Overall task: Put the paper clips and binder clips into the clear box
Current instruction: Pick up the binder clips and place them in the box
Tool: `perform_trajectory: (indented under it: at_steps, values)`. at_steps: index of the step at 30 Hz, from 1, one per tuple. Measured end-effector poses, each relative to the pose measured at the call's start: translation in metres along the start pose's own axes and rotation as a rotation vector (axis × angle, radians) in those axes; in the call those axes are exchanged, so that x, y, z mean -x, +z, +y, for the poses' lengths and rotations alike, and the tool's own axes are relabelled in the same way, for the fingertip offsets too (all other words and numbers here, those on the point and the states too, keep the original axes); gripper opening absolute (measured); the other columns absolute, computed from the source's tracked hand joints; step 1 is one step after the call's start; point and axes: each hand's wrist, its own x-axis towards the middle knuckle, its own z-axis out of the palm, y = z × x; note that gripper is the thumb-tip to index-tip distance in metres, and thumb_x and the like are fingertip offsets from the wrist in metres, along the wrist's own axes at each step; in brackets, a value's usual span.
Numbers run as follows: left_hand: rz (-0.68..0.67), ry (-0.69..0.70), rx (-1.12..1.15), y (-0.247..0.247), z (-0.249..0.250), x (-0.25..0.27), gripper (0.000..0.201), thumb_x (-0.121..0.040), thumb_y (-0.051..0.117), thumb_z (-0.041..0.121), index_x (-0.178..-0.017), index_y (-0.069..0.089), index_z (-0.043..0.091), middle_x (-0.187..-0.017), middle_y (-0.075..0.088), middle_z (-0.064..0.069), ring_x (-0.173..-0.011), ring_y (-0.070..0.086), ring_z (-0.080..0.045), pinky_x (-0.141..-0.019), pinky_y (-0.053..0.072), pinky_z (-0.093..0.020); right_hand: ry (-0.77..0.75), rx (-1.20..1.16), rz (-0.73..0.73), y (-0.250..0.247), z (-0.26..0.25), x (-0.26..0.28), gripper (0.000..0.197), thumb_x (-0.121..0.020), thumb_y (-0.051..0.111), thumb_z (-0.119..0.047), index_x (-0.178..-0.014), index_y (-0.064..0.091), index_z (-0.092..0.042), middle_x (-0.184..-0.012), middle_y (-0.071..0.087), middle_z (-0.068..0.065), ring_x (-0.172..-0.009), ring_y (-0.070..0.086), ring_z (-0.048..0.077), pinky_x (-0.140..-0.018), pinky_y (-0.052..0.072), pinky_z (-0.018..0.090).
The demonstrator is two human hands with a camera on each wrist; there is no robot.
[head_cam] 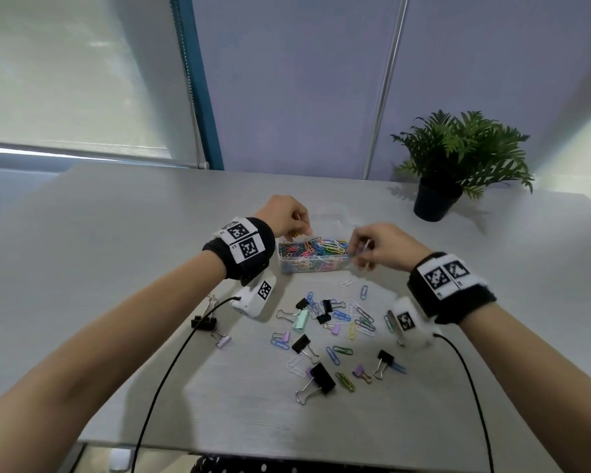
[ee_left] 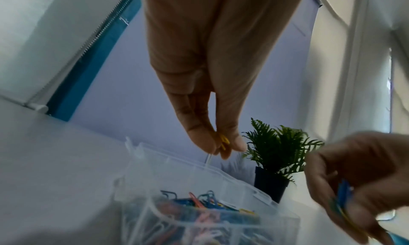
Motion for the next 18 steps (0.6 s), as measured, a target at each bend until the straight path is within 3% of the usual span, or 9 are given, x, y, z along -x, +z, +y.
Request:
perform_trajectory:
  at_steps: [3, 6, 8, 10, 13, 15, 18]
  values:
    - [-0.004, -0.014, -0.084, -0.004, -0.002, 0.001, 0.014, -0.083, 0.065, 0.007, -0.093, 0.069, -0.003, -0.068, 0.063, -0.005, -0.056, 0.057, -0.012, -0.053, 0.050, -0.013, -0.003, -0.093, 0.139, -0.007, -0.011, -0.025, 0.013, -0.078, 0.066, 0.003, -0.083, 0.064, -0.008, -0.068, 0.058, -0.003, -0.059, 0.059, 0.017, -0.053, 0.052, 0.014]
    - [-0.011, 0.030, -0.306, -0.002, -0.002, 0.009, 0.014, -0.087, 0.061, 0.008, -0.097, 0.071, 0.007, -0.099, 0.070, -0.010, -0.085, 0.064, -0.020, -0.073, 0.044, -0.022, -0.010, -0.040, 0.165, -0.001, -0.017, -0.035, 0.013, -0.080, 0.066, -0.002, -0.092, 0.066, -0.004, -0.081, 0.064, 0.005, -0.073, 0.061, 0.020, -0.074, 0.054, 0.029]
    - [0.045, 0.103, -0.414, 0.003, 0.000, 0.016, 0.017, -0.088, 0.059, 0.008, -0.099, 0.070, 0.013, -0.108, 0.068, -0.007, -0.098, 0.062, -0.021, -0.078, 0.041, -0.024, -0.020, 0.078, 0.147, 0.006, -0.014, -0.032, 0.016, -0.082, 0.064, -0.005, -0.098, 0.065, -0.005, -0.096, 0.065, 0.009, -0.082, 0.061, 0.020, -0.080, 0.049, 0.027]
    - [0.051, 0.197, -0.435, 0.009, 0.004, 0.025, 0.019, -0.088, 0.058, 0.007, -0.100, 0.070, 0.015, -0.106, 0.069, -0.005, -0.097, 0.062, -0.019, -0.079, 0.044, -0.026, -0.054, 0.205, 0.167, 0.011, -0.008, -0.024, 0.017, -0.084, 0.062, -0.005, -0.100, 0.064, -0.007, -0.104, 0.064, 0.008, -0.092, 0.060, 0.023, -0.084, 0.046, 0.029]
    - [-0.110, 0.319, -0.424, 0.019, 0.015, 0.039, 0.018, -0.087, 0.058, 0.008, -0.099, 0.069, 0.014, -0.101, 0.070, -0.005, -0.091, 0.061, -0.018, -0.081, 0.046, -0.027, -0.094, 0.339, 0.209, 0.014, 0.000, -0.003, 0.012, -0.086, 0.058, -0.010, -0.097, 0.061, -0.012, -0.101, 0.061, 0.007, -0.094, 0.057, 0.025, -0.084, 0.047, 0.038]
    - [-0.243, 0.406, -0.404, 0.034, 0.021, 0.048, 0.018, -0.086, 0.059, 0.008, -0.100, 0.069, 0.014, -0.101, 0.069, -0.004, -0.087, 0.062, -0.015, -0.083, 0.049, -0.029, -0.075, 0.362, 0.135, 0.015, 0.003, 0.015, 0.009, -0.085, 0.060, -0.015, -0.094, 0.059, -0.015, -0.095, 0.061, 0.003, -0.092, 0.057, 0.023, -0.080, 0.048, 0.038]
    - [-0.403, 0.511, -0.442, 0.062, 0.024, 0.057, 0.026, -0.086, 0.059, 0.008, -0.109, 0.066, 0.020, -0.112, 0.062, -0.004, -0.092, 0.062, -0.014, -0.083, 0.053, -0.034, 0.032, 0.402, -0.175, 0.022, 0.003, 0.038, 0.029, -0.077, 0.070, -0.032, -0.098, 0.055, -0.019, -0.091, 0.055, -0.004, -0.087, 0.050, 0.015, -0.073, 0.042, 0.032]
